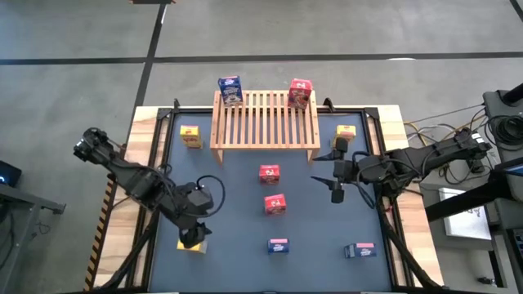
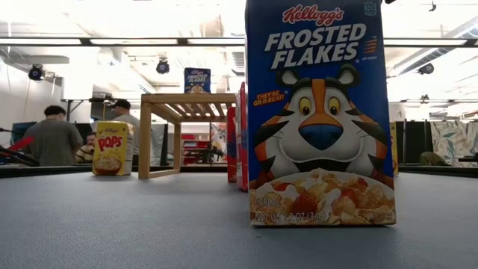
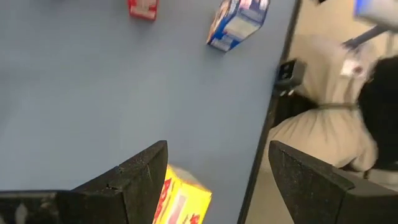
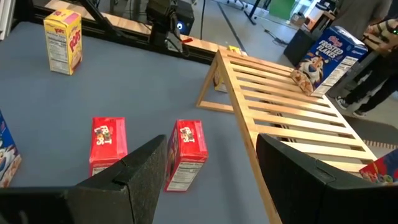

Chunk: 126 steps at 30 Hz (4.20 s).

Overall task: Stack cereal on shelf
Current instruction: Put the bottom yellow cereal box on the shelf

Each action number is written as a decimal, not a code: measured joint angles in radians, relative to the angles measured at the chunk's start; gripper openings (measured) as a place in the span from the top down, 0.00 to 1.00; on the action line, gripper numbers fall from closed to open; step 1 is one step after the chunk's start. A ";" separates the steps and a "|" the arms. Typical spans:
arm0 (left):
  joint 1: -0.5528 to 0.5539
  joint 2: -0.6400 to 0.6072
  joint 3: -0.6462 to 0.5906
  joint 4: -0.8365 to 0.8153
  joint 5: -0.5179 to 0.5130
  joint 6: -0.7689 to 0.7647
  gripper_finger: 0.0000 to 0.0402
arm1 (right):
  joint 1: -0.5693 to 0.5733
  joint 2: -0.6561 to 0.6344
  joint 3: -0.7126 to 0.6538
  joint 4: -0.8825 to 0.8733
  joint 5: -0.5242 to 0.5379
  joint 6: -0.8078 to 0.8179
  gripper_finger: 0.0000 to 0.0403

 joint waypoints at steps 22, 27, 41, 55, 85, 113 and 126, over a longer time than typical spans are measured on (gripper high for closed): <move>-0.219 0.236 -0.006 -0.194 0.093 -0.115 0.34 | 0.000 0.002 -0.006 0.020 -0.022 0.003 0.41; -0.228 0.262 -0.010 -0.248 0.112 -0.080 0.34 | 0.000 0.002 -0.007 0.045 -0.047 0.000 0.41; -0.235 0.218 -0.087 -0.188 0.031 -0.037 0.34 | 0.000 0.002 -0.007 0.053 -0.075 -0.002 0.41; -0.238 0.129 -0.248 -0.003 0.037 -0.048 0.34 | 0.000 0.002 -0.007 0.068 -0.074 -0.009 0.41; -0.236 0.082 -0.196 -0.047 0.028 -0.086 0.41 | 0.000 0.002 -0.007 0.108 -0.074 -0.024 0.41; -0.238 0.112 -0.197 -0.025 -0.050 -0.156 0.20 | 0.000 0.002 -0.011 0.131 -0.074 -0.043 0.41; -0.249 0.111 -0.229 0.005 -0.067 -0.148 0.20 | 0.000 0.002 -0.011 0.142 -0.073 -0.042 0.41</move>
